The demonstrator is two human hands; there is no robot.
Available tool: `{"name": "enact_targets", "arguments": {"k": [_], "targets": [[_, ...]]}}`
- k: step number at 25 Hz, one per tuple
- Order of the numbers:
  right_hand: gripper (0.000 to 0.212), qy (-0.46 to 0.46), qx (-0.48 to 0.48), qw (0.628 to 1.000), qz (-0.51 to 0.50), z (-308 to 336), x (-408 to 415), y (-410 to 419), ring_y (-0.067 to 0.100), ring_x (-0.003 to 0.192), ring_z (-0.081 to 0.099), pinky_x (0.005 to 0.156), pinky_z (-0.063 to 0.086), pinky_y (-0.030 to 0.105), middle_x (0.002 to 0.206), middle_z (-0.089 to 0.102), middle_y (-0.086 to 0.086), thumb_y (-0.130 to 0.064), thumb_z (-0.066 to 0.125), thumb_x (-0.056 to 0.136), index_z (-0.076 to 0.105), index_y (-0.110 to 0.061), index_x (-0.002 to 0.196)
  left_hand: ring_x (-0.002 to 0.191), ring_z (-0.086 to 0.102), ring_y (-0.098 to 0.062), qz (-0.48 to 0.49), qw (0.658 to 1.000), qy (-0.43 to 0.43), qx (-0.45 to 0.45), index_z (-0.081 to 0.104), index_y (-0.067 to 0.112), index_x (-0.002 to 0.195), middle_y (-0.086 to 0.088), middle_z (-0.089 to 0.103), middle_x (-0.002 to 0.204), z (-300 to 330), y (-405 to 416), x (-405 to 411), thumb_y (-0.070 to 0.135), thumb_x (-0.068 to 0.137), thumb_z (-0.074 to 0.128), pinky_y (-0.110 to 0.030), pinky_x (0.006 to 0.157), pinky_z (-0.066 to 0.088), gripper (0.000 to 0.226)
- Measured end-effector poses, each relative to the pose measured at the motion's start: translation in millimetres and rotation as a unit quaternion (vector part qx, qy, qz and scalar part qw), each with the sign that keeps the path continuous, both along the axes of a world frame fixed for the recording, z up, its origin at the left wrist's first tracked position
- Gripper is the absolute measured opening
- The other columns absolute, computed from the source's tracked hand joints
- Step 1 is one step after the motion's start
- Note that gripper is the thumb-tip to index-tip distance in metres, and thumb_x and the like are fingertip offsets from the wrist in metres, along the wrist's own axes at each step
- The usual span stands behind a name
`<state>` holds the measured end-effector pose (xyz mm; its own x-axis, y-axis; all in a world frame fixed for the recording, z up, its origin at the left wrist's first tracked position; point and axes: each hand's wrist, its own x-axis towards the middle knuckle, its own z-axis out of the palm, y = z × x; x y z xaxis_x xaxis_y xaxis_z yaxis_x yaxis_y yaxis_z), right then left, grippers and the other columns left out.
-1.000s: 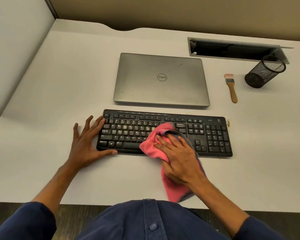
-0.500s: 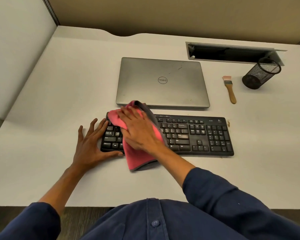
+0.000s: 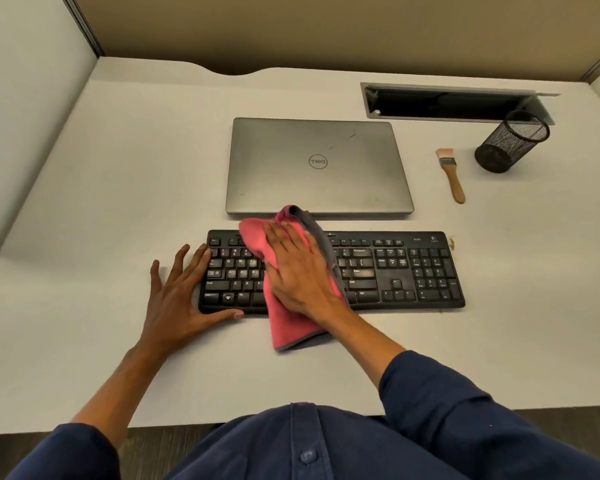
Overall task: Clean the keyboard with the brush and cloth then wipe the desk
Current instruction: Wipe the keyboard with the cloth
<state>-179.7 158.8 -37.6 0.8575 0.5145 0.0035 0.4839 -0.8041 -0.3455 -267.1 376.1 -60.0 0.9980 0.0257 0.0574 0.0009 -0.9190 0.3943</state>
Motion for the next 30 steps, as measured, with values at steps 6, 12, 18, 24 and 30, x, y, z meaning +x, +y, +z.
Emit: {"name": "enact_targets", "arguments": {"k": [6,12,18,24,30], "targets": [[0.061,-0.002,-0.026,0.995,-0.100,-3,14,-72,0.018,0.150,0.019,0.122,0.005,0.041,0.162,0.027,0.004,-0.037,0.023,0.098,0.024,-0.015,0.155,0.153,0.004,-0.009,-0.001,1.000,0.004,0.008,0.028,0.020,0.157,0.008,0.028,0.161,1,0,-1,0.098,0.062,0.042,-0.053,0.122,-0.003,0.123],[0.069,-0.025,-0.057,0.984,-0.168,-2,20,-131,0.021,0.150,0.021,0.122,0.009,0.045,0.160,0.030,0.006,-0.044,0.015,0.093,0.028,-0.014,0.154,0.153,0.004,-0.009,-0.003,1.000,0.005,0.009,0.027,0.021,0.157,0.007,0.026,0.162,2,-1,-1,0.098,0.063,0.041,-0.051,0.122,-0.006,0.122],[0.073,0.049,0.047,0.982,-0.174,14,23,-160,0.021,0.146,0.030,0.122,0.017,0.046,0.158,0.035,0.003,-0.062,0.025,0.096,0.029,-0.018,0.154,0.153,0.004,-0.008,-0.007,1.000,0.009,0.008,0.025,0.021,0.158,0.009,0.023,0.162,3,-1,-1,0.098,0.063,0.041,-0.051,0.122,-0.006,0.122],[0.063,0.012,0.005,0.922,-0.388,18,25,-184,0.032,0.124,0.051,0.101,0.042,0.047,0.136,0.054,0.012,-0.055,0.058,0.091,0.051,-0.011,0.135,0.153,0.006,-0.008,-0.006,1.000,0.011,0.002,0.024,0.023,0.158,0.009,0.023,0.162,4,-3,-2,0.098,0.063,0.041,-0.051,0.122,-0.007,0.122],[0.040,0.090,0.187,0.897,-0.390,22,33,-188,0.035,0.107,0.058,0.079,0.040,0.033,0.119,0.061,0.014,-0.033,0.061,0.095,0.047,-0.008,0.124,0.153,0.006,-0.009,-0.004,1.000,0.014,-0.001,0.024,0.023,0.158,0.009,0.022,0.162,5,-4,-2,0.098,0.063,0.041,-0.052,0.122,-0.006,0.122]]}}
